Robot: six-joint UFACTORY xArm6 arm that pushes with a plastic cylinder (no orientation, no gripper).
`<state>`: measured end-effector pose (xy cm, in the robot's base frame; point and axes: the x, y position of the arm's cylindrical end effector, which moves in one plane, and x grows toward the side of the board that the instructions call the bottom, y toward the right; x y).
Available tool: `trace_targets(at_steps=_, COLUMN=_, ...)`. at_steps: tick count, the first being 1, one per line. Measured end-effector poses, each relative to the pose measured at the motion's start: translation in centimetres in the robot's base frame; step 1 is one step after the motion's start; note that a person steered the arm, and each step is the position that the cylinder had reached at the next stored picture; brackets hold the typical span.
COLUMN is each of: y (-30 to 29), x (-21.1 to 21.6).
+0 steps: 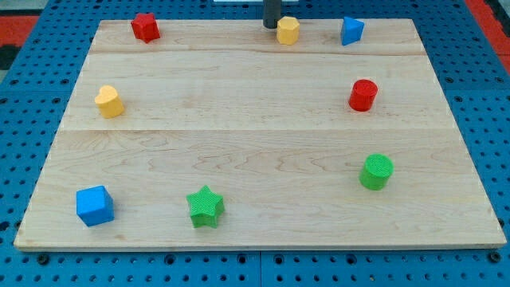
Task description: Move your arm to the top left side of the red star
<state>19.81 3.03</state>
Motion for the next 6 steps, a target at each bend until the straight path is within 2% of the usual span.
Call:
trace_targets(at_steps=1, y=-2.5, x=-0.4)
trace_targets(at_steps=2, y=-11.0, x=-0.6)
trace_targets(at_steps=3, y=-10.8, x=4.2)
trace_targets(at_steps=4, y=-19.0, x=9.3)
trace_targets(at_steps=5, y=-30.1, x=8.4)
trace_targets(at_steps=6, y=-33.0, x=3.2)
